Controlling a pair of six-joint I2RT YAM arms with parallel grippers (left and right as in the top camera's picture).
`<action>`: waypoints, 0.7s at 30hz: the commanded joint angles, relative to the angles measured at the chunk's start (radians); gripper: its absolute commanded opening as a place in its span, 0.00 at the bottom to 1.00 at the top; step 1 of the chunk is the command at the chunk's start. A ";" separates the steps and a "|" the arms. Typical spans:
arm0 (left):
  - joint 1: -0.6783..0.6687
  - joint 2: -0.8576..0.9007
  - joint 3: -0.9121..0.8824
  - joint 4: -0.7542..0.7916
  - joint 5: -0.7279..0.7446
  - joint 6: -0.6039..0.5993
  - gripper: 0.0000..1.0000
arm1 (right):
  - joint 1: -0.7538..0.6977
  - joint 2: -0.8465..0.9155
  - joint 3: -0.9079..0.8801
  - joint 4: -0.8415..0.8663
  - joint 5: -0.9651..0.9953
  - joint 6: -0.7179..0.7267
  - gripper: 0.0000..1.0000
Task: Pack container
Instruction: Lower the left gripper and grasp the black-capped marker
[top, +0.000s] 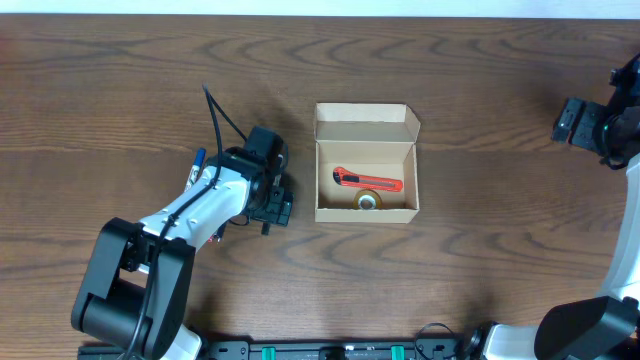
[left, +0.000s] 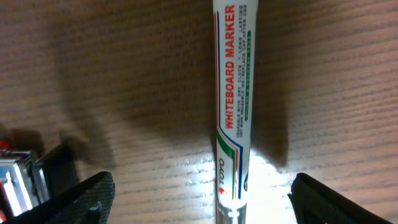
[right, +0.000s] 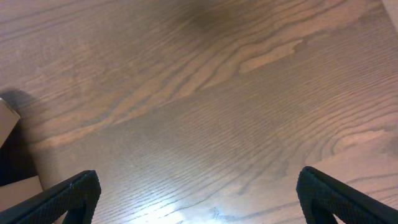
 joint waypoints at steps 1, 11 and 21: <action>0.001 0.004 -0.027 0.017 0.002 -0.018 0.89 | -0.002 0.004 -0.006 -0.002 -0.023 -0.009 0.99; 0.001 0.004 -0.039 0.037 -0.001 -0.018 0.56 | -0.002 0.004 -0.006 -0.005 -0.029 -0.009 0.93; 0.001 0.004 -0.039 0.032 0.002 -0.023 0.25 | -0.002 0.004 -0.006 -0.005 -0.030 -0.009 0.93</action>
